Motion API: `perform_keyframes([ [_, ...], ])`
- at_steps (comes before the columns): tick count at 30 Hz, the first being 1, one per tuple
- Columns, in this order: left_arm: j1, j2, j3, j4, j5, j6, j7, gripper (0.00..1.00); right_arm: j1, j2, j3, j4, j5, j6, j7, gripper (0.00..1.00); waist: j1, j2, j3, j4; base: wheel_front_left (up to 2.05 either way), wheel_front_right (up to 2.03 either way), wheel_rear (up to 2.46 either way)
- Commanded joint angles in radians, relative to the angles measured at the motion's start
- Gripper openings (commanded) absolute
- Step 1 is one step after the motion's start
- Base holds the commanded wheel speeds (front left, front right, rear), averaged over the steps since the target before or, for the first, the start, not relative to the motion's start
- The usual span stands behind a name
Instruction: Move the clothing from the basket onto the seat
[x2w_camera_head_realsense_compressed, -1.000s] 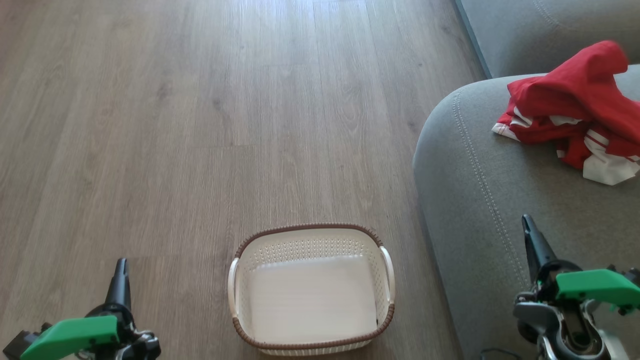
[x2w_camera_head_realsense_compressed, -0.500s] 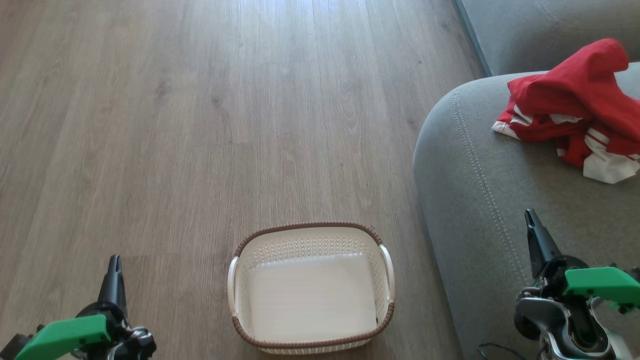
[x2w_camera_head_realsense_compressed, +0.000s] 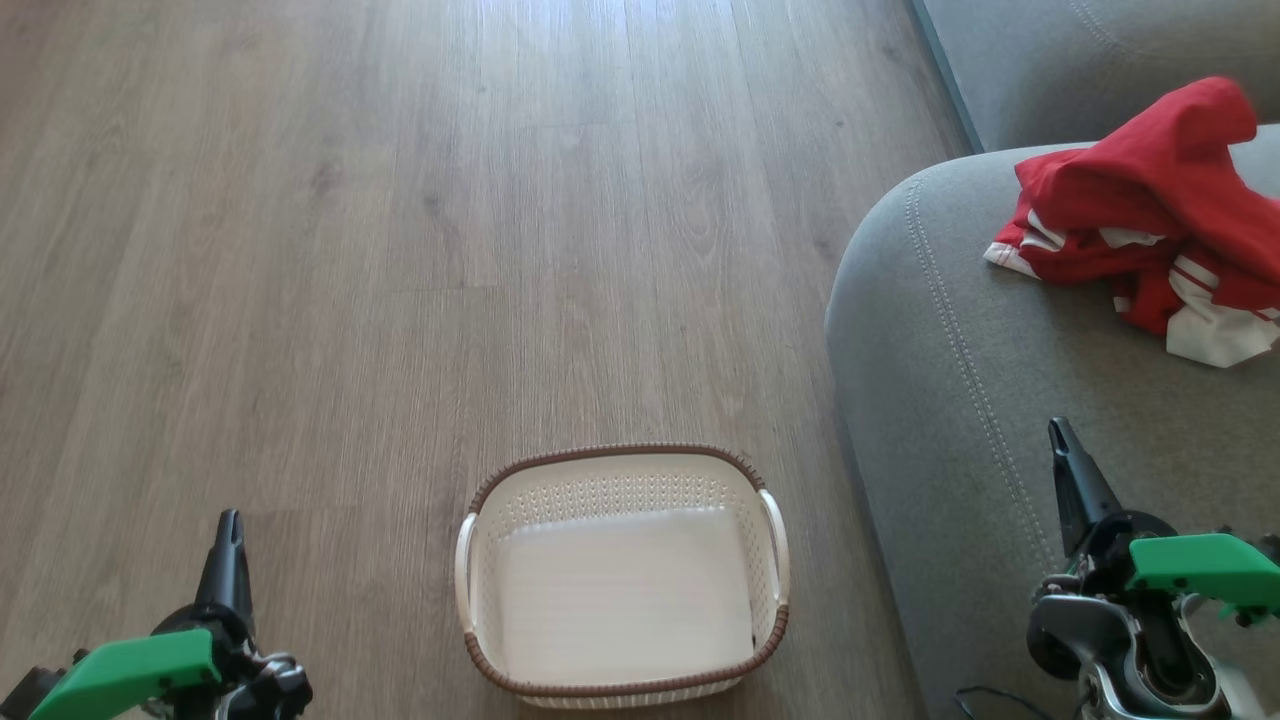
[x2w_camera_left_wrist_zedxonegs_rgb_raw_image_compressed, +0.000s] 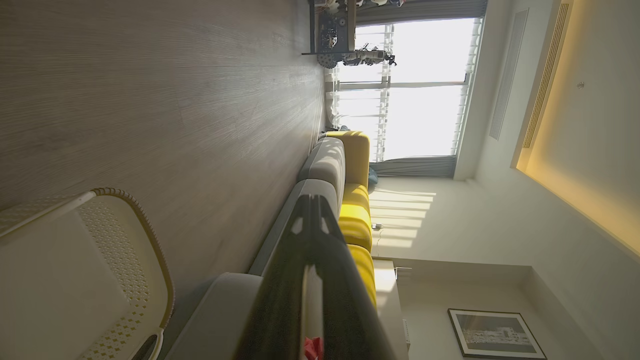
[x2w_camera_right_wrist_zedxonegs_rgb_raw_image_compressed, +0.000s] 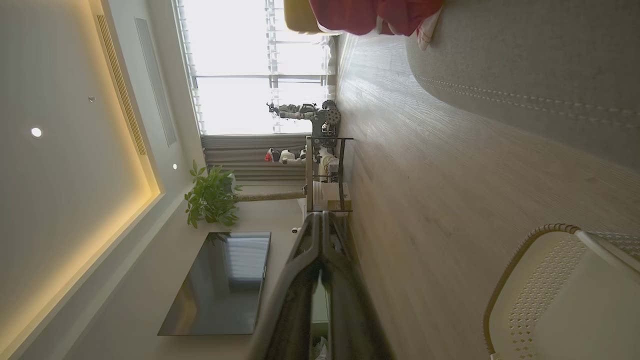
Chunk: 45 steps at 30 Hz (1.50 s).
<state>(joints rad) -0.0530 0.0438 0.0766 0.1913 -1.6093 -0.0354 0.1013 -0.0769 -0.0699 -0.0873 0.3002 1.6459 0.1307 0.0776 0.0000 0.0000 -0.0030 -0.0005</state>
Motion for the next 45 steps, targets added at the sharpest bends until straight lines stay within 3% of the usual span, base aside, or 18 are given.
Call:
perform_keyframes([
  [1,-0.049,0.01,0.035,-0.037,-0.003,-0.009,0.007,0.0,-0.052,-0.023,0.026,-0.04,0.01,0.0,-0.006,0.0,0.0,0.0,0.0,0.0,0.0,0.0,0.0],
  [45,-0.049,0.009,0.036,-0.037,-0.002,-0.009,0.008,0.0,-0.049,-0.054,0.068,-0.045,0.047,0.0,-0.039,0.0,0.0,0.0,0.0,0.0,0.0,0.0,0.0],
])
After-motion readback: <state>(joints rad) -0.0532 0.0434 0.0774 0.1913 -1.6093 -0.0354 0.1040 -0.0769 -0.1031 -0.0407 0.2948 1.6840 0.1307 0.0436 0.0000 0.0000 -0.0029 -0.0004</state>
